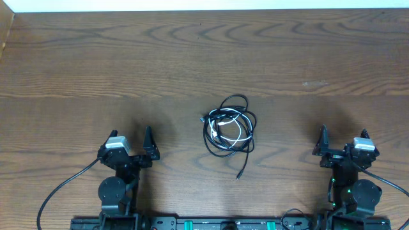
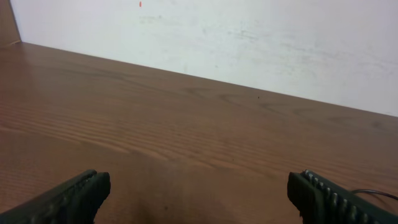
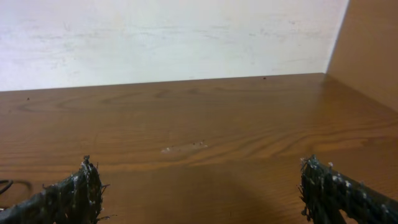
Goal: Untangle cables
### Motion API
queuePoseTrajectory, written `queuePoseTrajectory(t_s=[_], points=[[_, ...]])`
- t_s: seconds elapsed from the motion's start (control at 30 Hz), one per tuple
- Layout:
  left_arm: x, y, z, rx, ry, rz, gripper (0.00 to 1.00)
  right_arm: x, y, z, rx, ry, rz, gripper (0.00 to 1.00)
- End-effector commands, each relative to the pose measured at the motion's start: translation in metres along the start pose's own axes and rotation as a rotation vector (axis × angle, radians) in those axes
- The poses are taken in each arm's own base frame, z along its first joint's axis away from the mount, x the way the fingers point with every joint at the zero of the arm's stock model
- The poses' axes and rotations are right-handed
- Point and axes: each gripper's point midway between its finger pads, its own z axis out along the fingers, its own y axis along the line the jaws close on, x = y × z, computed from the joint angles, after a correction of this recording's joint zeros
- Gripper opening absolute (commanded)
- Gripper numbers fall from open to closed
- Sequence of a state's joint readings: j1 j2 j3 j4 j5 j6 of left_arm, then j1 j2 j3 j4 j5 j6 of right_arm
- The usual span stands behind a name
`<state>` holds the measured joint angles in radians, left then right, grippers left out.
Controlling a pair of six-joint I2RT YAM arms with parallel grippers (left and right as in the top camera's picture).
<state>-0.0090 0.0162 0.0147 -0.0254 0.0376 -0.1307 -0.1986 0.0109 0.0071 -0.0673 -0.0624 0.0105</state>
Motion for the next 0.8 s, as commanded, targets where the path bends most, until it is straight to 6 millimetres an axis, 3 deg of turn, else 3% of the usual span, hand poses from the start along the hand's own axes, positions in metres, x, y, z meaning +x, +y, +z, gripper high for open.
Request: queuePoseTrajectory(t_s=[0.0, 0.77], points=[[0.0154, 0.0090, 0.0005, -0.046, 0.051, 0.001, 0.98, 0.0008, -0.0010, -0.0002, 0.007, 0.001, -0.012, 0.99], [0.0142, 0.0140, 0.0003, -0.076, 0.044, 0.002, 0.98, 0.0008, -0.0010, -0.0002, 0.007, 0.001, -0.012, 0.99]])
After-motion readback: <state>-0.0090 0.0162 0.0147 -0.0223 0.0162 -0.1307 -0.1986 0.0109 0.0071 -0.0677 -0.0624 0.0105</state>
